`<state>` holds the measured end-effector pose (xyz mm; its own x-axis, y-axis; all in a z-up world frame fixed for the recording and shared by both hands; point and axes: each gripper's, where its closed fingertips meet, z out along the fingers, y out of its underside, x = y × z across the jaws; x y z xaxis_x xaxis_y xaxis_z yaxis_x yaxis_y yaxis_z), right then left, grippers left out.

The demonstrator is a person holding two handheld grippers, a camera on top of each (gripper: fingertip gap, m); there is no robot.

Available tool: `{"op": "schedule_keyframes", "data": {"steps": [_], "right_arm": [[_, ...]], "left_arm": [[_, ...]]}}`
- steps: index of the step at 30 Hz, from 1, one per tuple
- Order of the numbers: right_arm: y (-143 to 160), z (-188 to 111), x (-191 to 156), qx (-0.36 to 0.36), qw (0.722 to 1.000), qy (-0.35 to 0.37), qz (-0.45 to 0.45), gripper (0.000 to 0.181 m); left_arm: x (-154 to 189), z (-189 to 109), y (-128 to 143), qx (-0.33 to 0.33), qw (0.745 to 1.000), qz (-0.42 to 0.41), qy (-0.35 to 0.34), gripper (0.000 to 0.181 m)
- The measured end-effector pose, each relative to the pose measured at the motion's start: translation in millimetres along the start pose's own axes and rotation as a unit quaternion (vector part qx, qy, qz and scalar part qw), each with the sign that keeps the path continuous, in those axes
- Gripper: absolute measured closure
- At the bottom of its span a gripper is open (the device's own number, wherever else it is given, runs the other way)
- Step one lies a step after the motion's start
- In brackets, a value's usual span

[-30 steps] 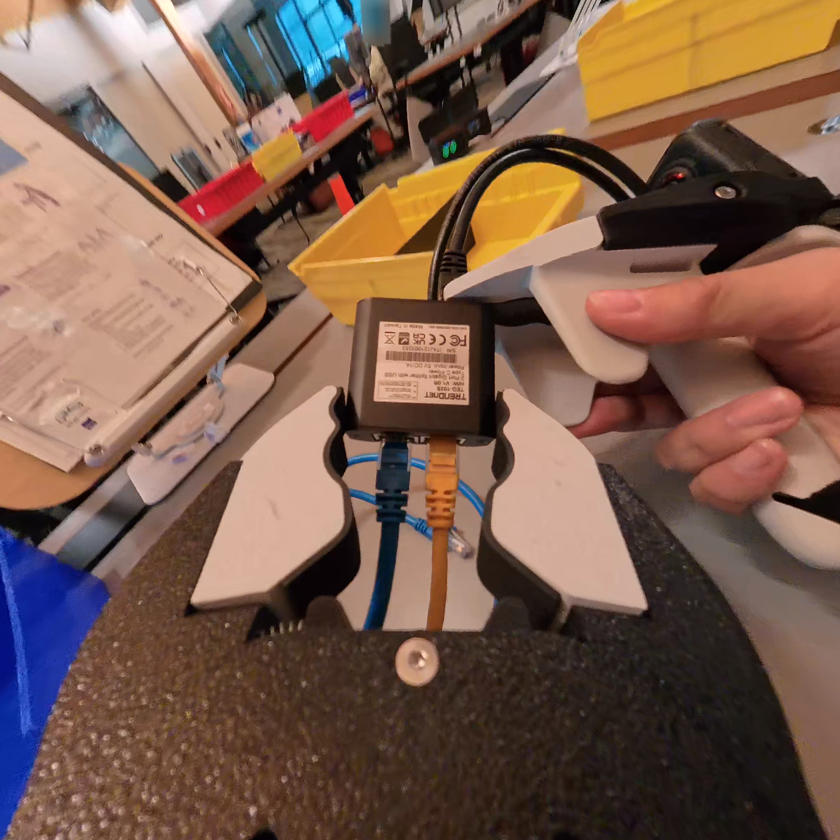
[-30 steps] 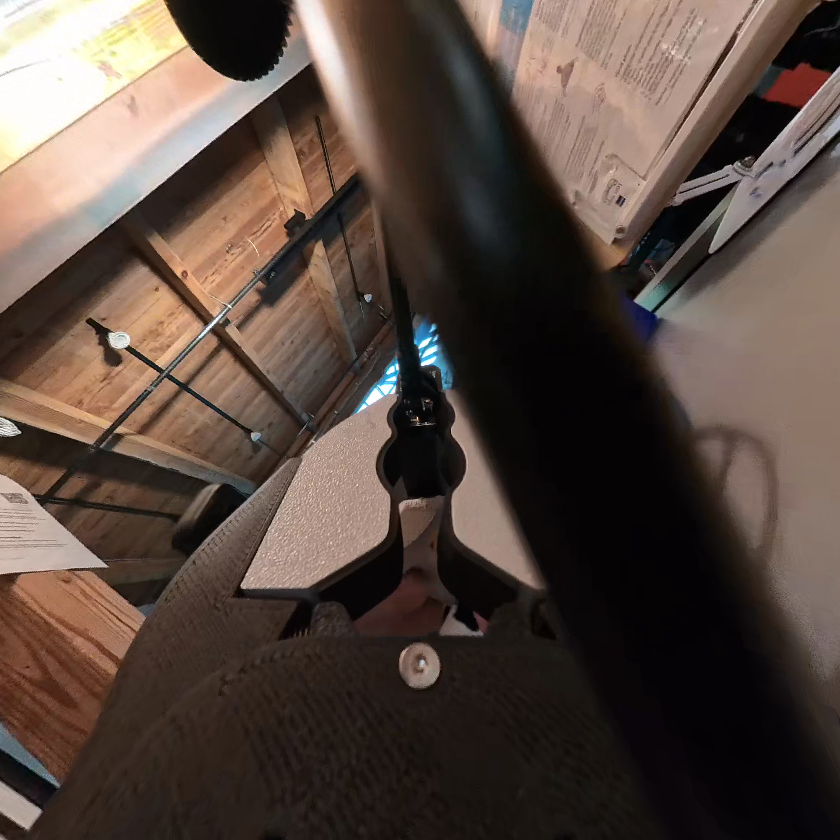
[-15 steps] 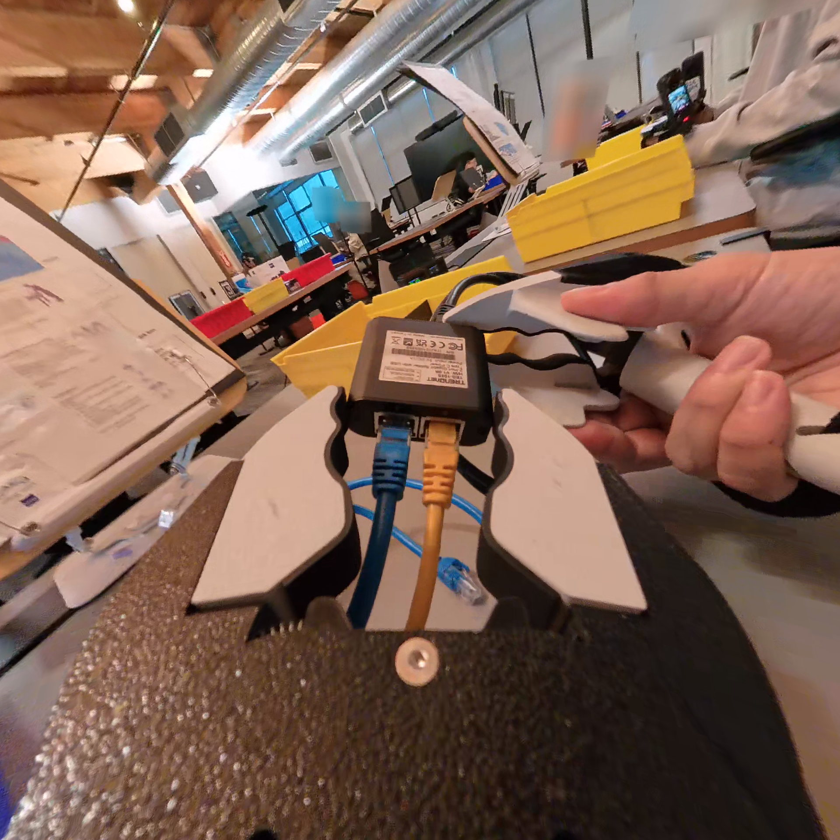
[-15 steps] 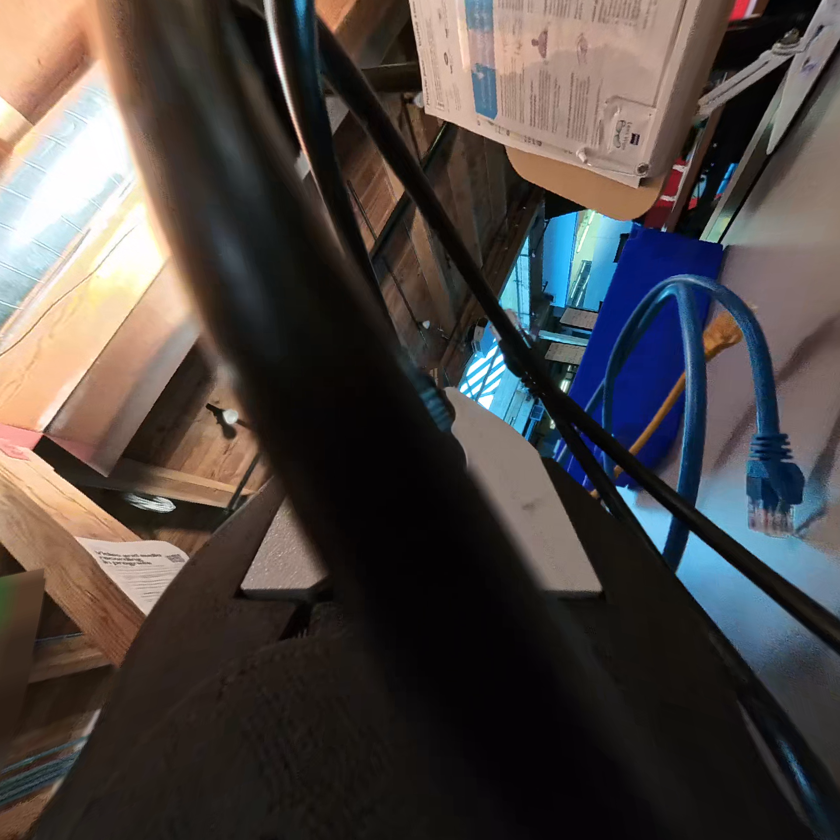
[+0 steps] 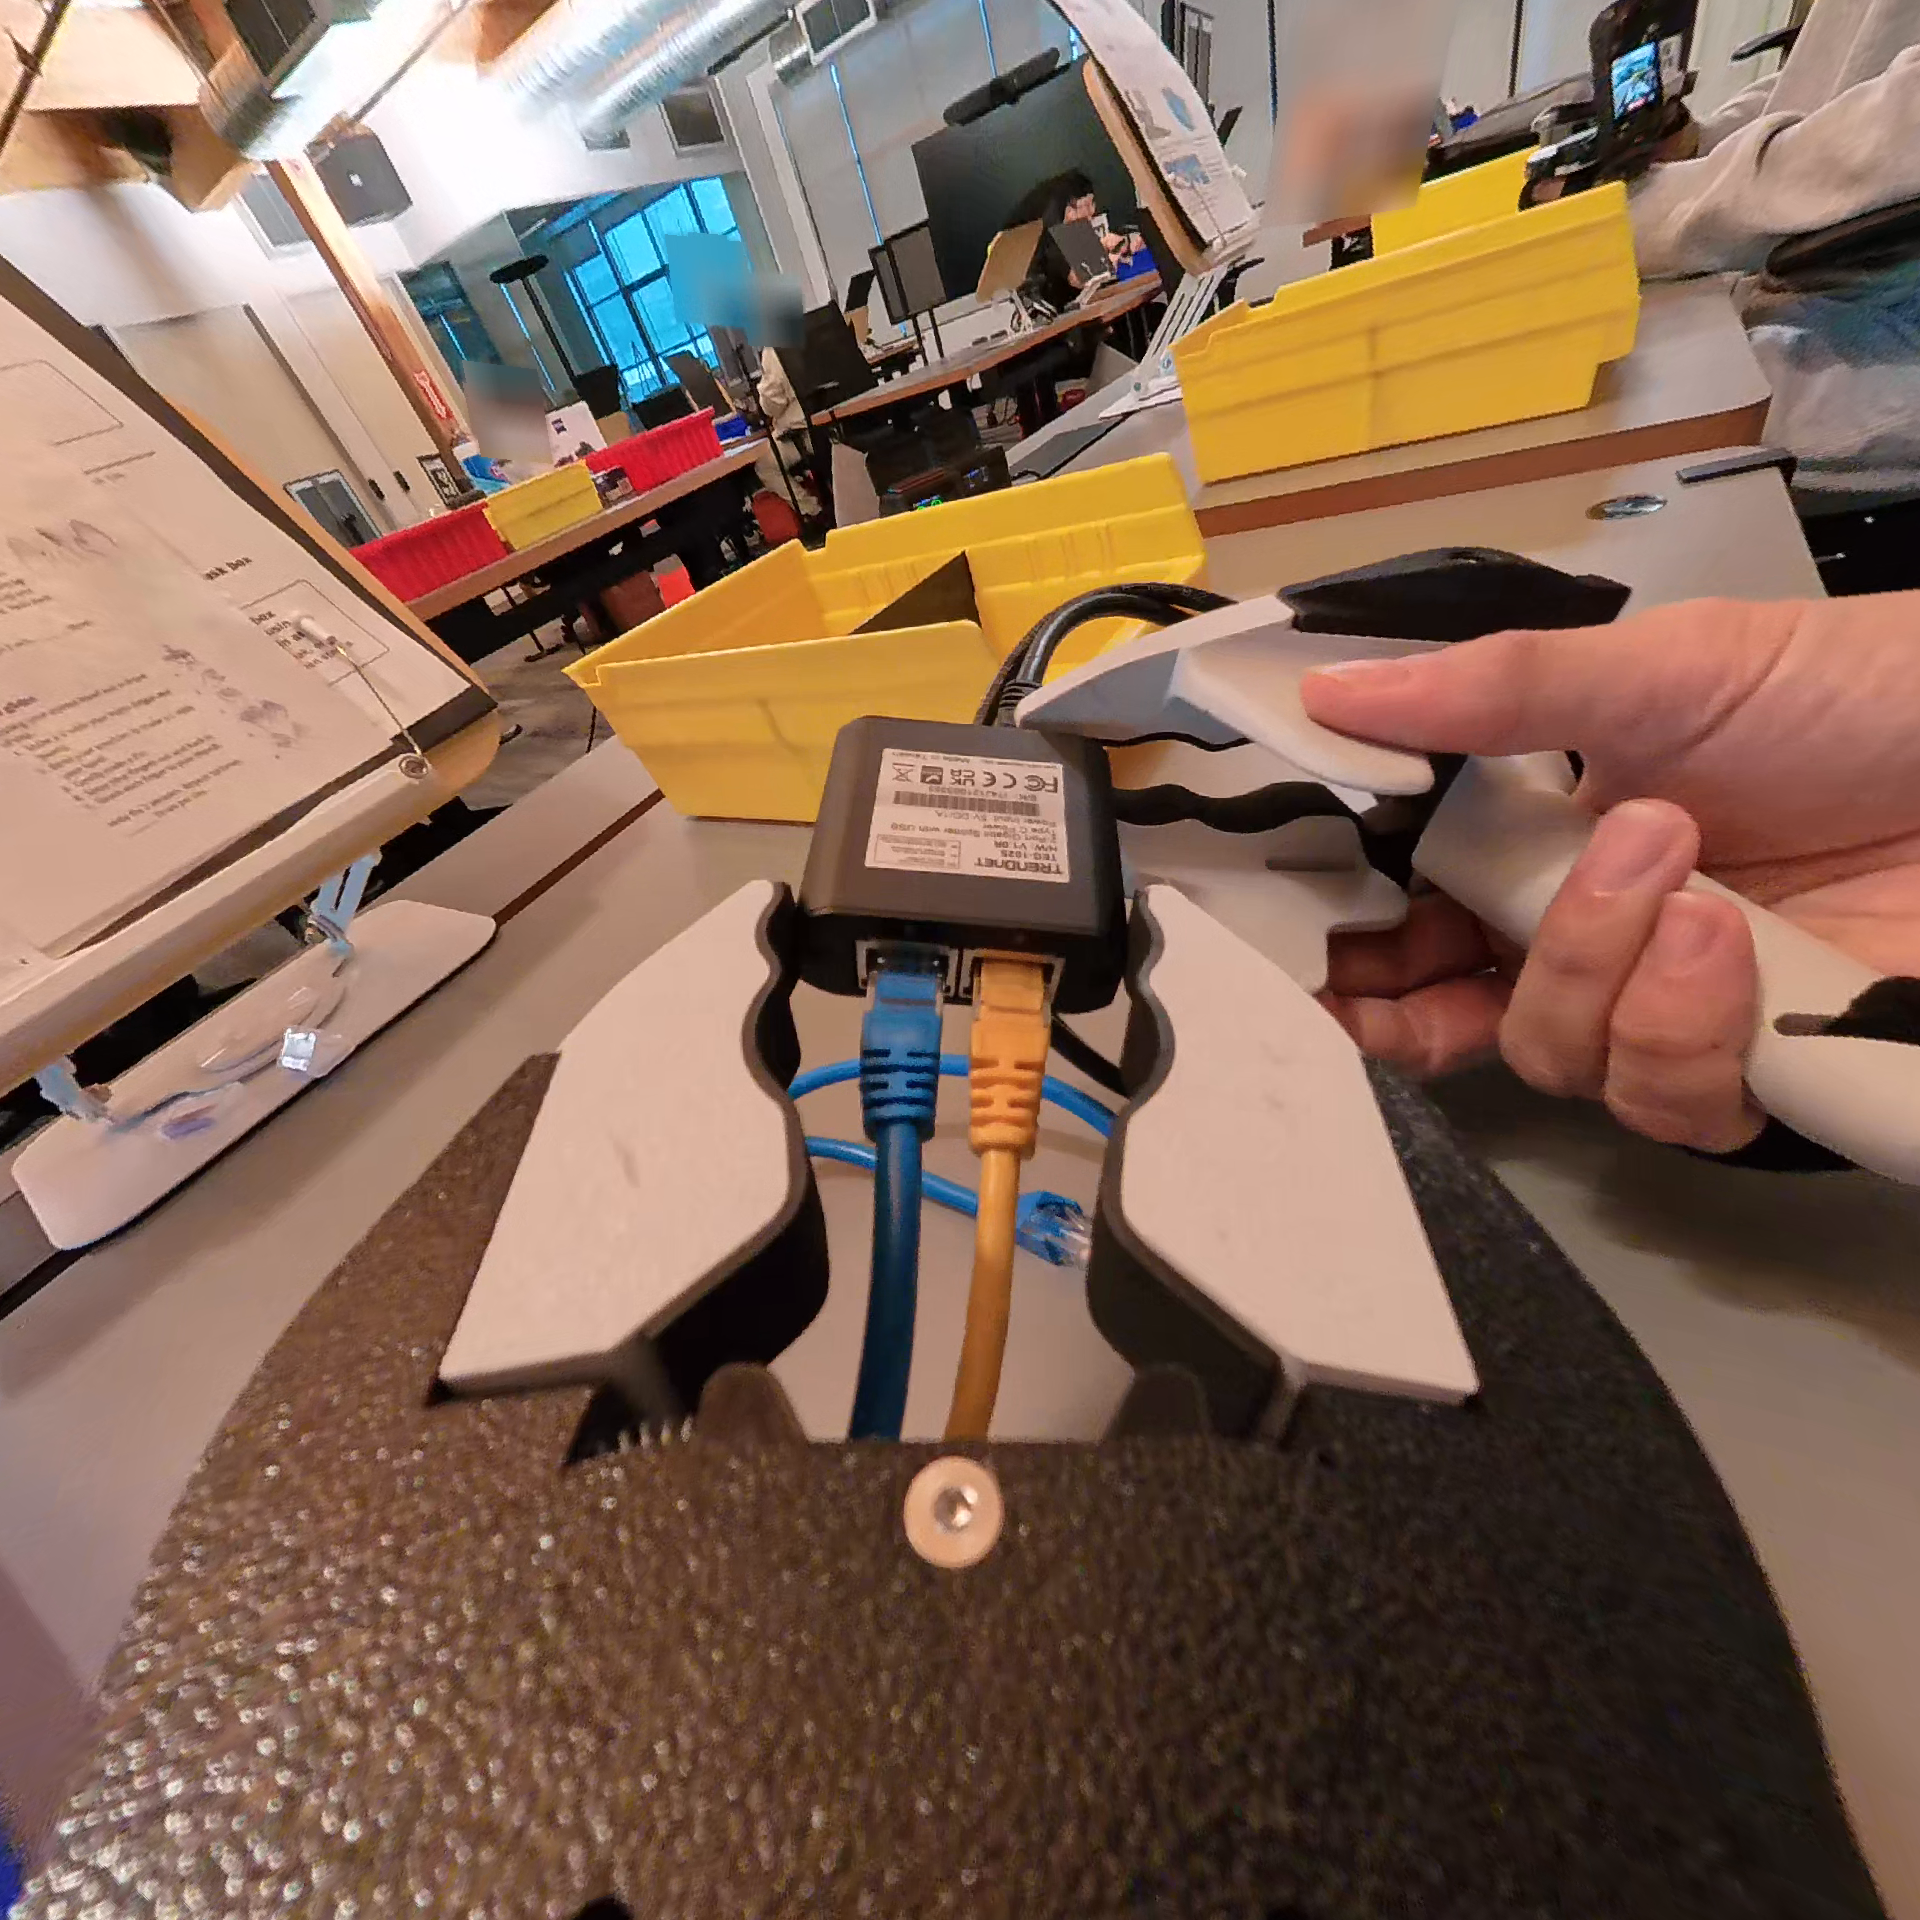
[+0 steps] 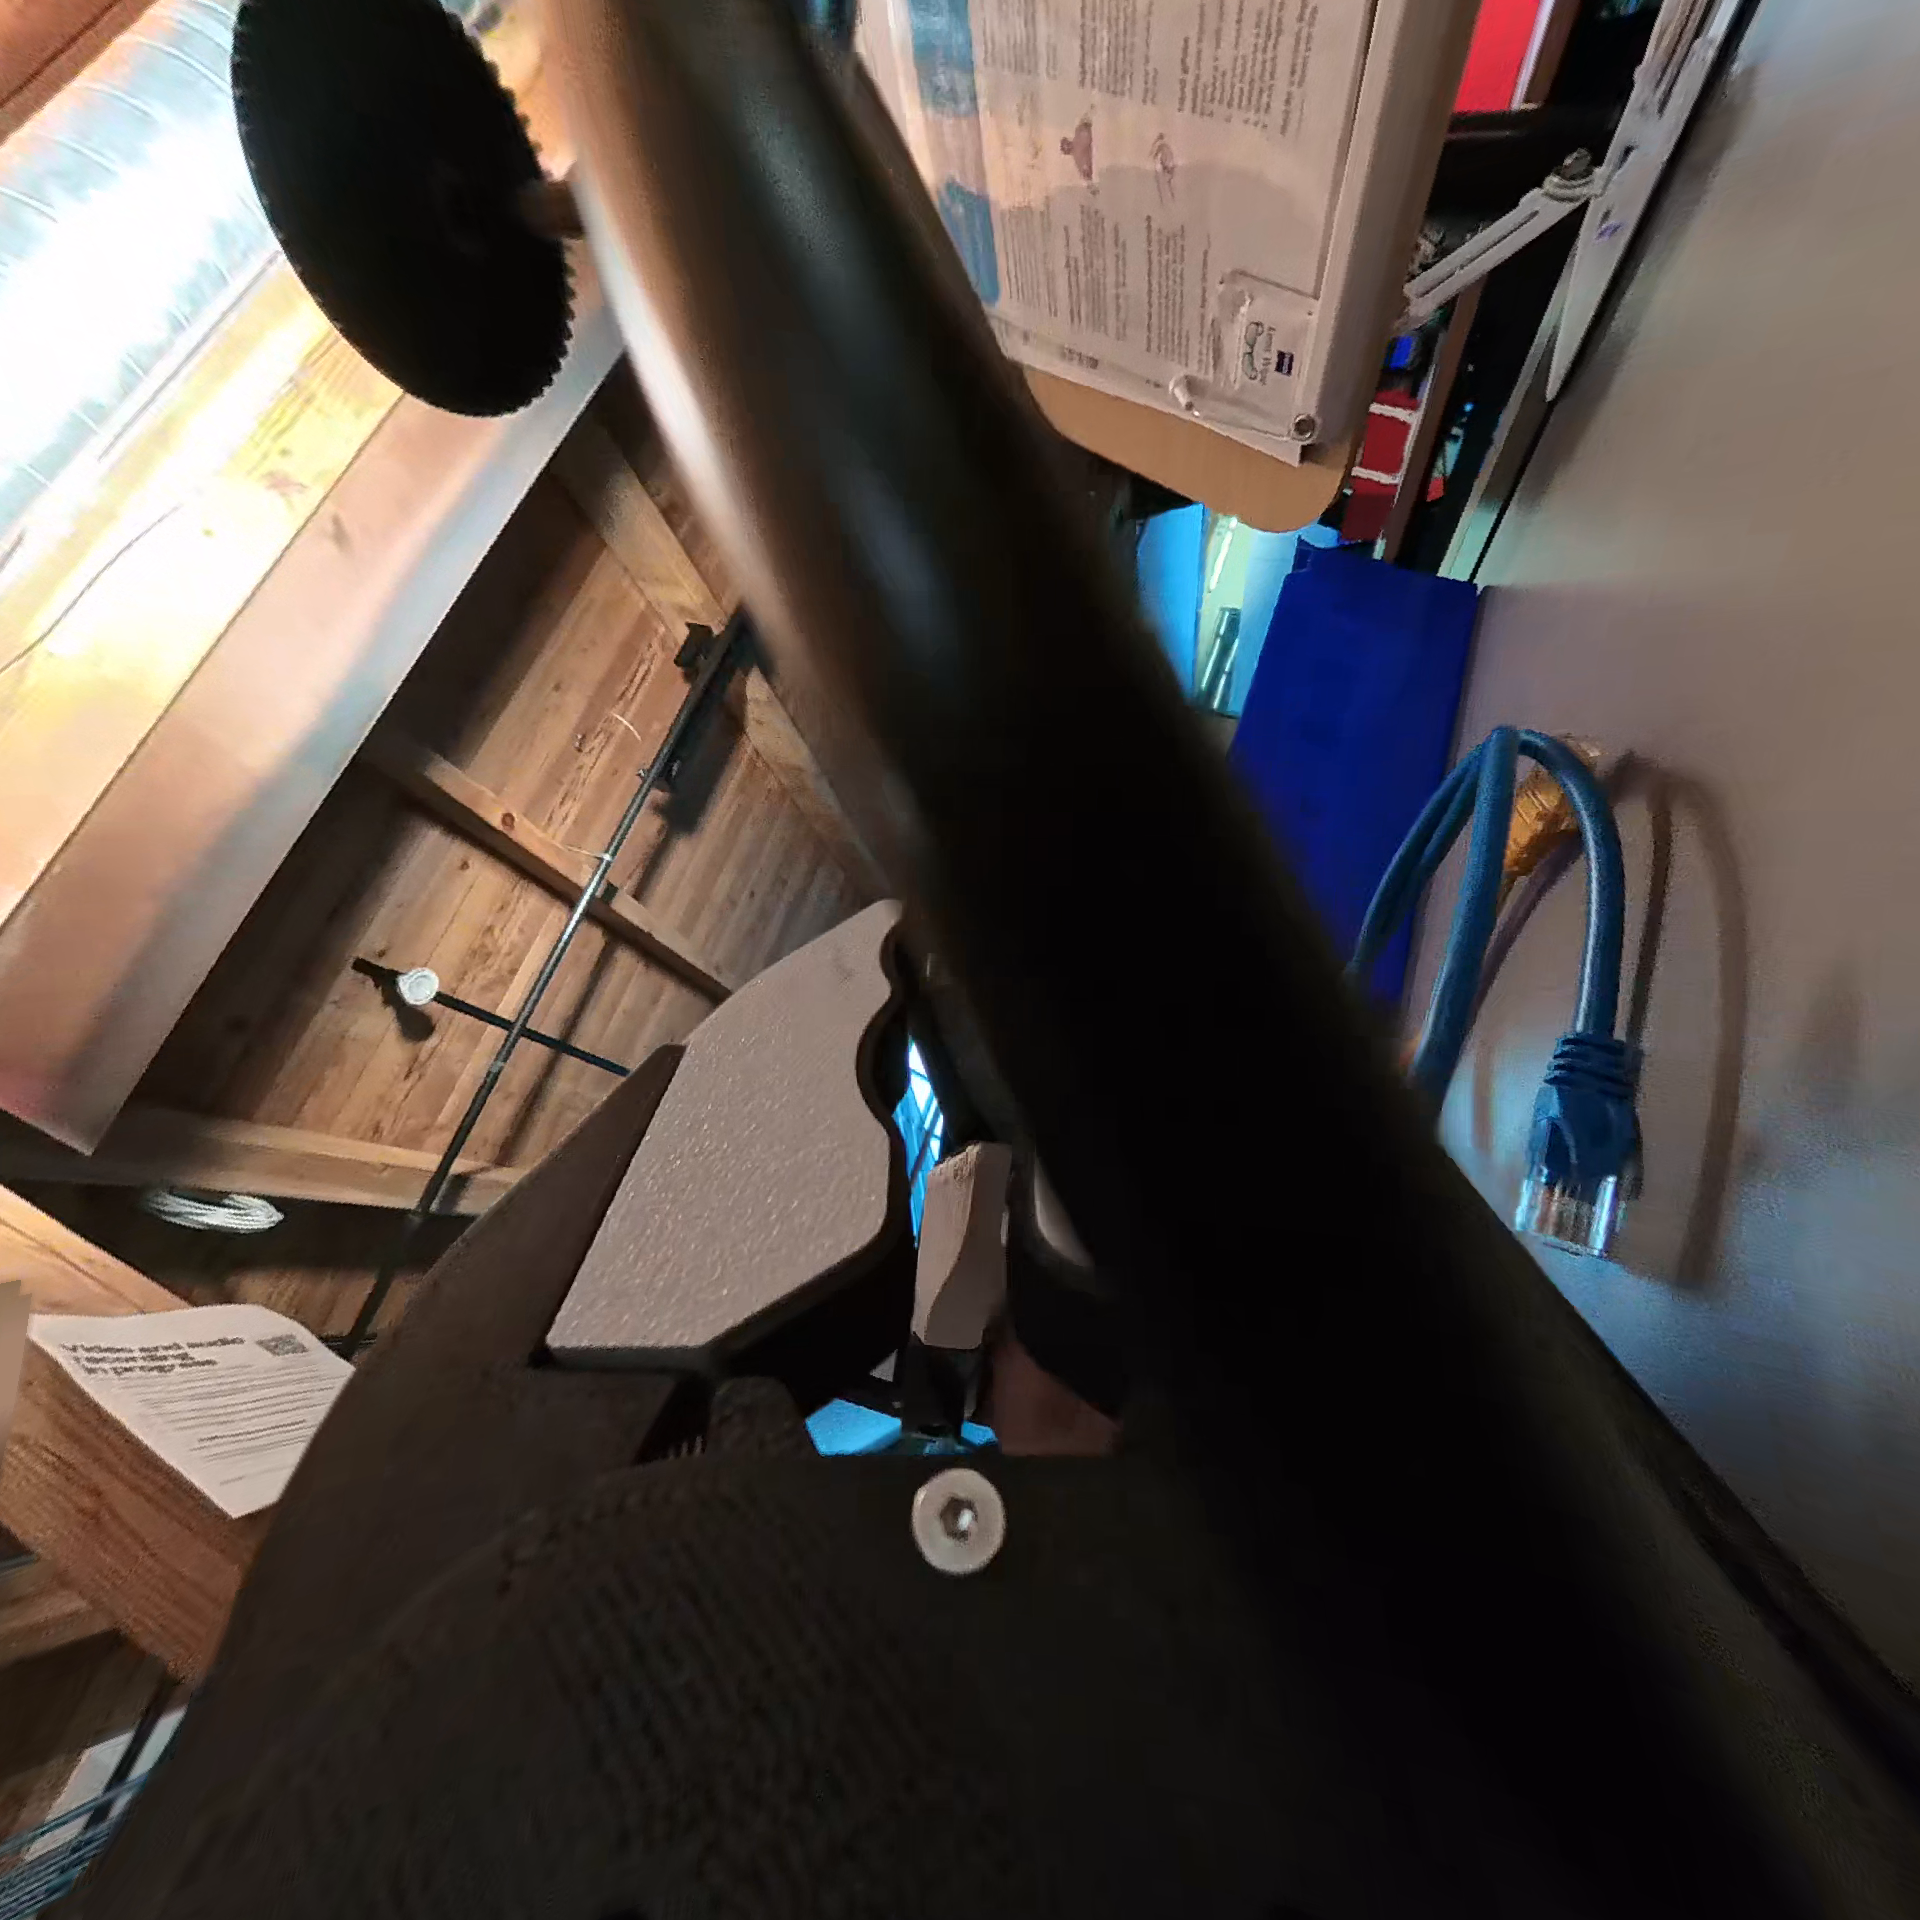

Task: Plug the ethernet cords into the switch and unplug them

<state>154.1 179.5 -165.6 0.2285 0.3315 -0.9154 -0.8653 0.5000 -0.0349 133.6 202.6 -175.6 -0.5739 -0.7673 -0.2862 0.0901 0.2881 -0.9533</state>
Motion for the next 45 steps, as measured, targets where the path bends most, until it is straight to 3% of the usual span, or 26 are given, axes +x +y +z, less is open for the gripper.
{"op": "schedule_keyframes", "data": {"steps": [9,13,22,27,37,45], "right_arm": [[-3,-4,2,0.008,0.999,0.016,-0.027,0.170],[-1,-3,-1,-0.009,0.995,0.022,-0.099,0.168],[-4,4,10,-0.041,0.986,0.026,-0.157,0.168],[-4,9,5,-0.075,0.965,0.027,-0.249,0.167],[-9,15,0,-0.088,0.961,0.002,-0.261,0.168],[-12,11,1,-0.106,0.948,0.009,-0.301,0.168]], "left_arm": [[3,4,1,-0.016,1.000,0.004,-0.008,0.121],[2,4,-1,-0.015,1.000,0.002,-0.010,0.121],[-5,7,9,-0.043,0.998,-0.011,-0.040,0.121],[-8,7,10,-0.046,0.998,-0.020,-0.046,0.121],[-13,10,3,-0.027,0.995,0.003,-0.096,0.121],[-8,15,6,-0.026,0.995,-0.011,-0.097,0.121]]}}
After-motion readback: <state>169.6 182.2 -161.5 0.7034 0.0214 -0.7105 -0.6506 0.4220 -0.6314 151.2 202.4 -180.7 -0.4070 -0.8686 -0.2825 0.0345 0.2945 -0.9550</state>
